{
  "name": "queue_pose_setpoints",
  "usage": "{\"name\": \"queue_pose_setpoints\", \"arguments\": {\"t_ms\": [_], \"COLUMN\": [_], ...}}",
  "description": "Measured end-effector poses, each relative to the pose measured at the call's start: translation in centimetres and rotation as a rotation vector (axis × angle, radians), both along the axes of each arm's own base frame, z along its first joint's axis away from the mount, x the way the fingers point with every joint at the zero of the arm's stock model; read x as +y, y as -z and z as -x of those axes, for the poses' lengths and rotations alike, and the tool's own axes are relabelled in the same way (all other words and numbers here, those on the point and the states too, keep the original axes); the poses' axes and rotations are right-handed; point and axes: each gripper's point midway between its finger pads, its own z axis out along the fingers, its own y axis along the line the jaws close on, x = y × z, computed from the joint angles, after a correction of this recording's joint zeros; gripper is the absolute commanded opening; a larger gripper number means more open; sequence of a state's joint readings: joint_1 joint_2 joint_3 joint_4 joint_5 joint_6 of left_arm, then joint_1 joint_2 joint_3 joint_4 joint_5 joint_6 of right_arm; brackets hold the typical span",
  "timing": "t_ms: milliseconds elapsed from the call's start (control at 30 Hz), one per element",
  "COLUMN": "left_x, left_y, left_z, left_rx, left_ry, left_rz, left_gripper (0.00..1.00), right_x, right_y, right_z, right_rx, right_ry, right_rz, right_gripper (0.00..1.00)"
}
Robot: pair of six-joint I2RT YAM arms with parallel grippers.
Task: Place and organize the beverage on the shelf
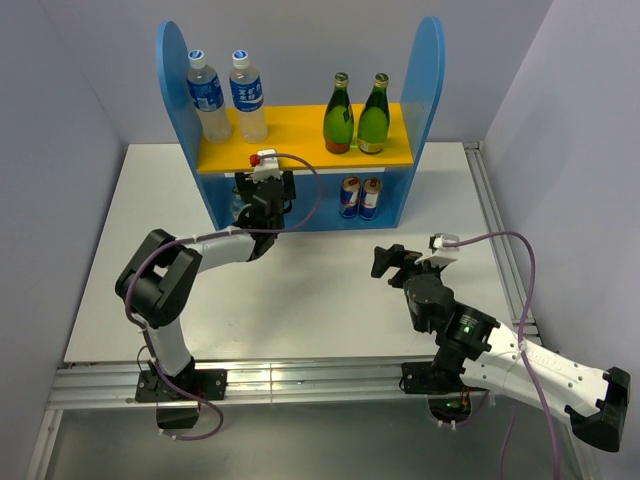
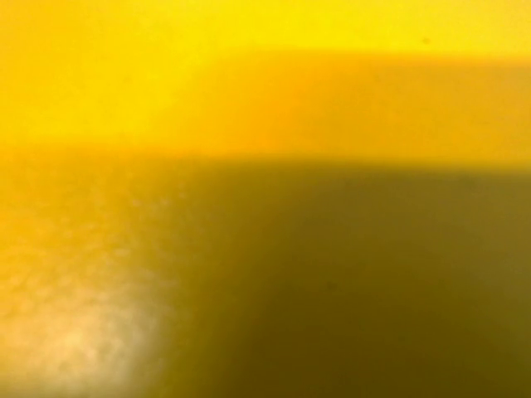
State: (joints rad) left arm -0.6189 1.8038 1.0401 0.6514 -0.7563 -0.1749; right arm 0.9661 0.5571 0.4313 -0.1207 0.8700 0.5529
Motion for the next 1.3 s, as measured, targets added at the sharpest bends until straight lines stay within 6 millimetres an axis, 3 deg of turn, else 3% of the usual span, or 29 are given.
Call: {"name": "queue_pose_setpoints", "arguments": {"t_ms": [267, 667, 767, 833, 967, 1100, 1200, 1300], "left_x": [-0.2, -2.7, -3.2, -3.6, -4.5, -5.6, -5.1, -2.8], "left_y": [0.1, 0.0, -1.2, -3.1, -6.9, -9.9, -10.5, -9.0], "left_z": [0.0, 1.5, 2.1, 2.7, 5.0, 9.1, 12.0, 13.4], "left_rx": [0.005, 0.037, 0.020, -0.014, -0.073, -0.102, -0.090, -0.056], "left_ry": [0.012, 0.097, 0.111, 0.120, 0.135, 0.180, 0.198, 0.150], "left_rz": [0.005, -0.015, -0.004, 0.019, 0.061, 0.102, 0.140, 0.165], "left_gripper": [0.99, 0.99, 0.99, 0.99, 0.99, 0.99, 0.99, 0.96], "right_x": [0.0, -0.3, -0.3, -0.4, -0.4, -0.5, -0.5, -0.5], "right_y": [0.1, -0.3, -0.4, -0.3, -0.4, -0.5, -0.5, -0.5], "right_z": [0.0, 0.2, 0.2, 0.3, 0.3, 0.3, 0.3, 0.3], "right_rx": [0.003, -0.006, -0.008, -0.007, -0.008, -0.012, -0.012, -0.012], "right_ry": [0.000, 0.001, 0.001, 0.001, 0.001, 0.002, 0.001, 0.001], "right_rz": [0.004, -0.013, -0.016, -0.014, -0.018, -0.025, -0.025, -0.025], "right_gripper": [0.98, 0.98, 0.98, 0.98, 0.98, 0.98, 0.98, 0.97]}}
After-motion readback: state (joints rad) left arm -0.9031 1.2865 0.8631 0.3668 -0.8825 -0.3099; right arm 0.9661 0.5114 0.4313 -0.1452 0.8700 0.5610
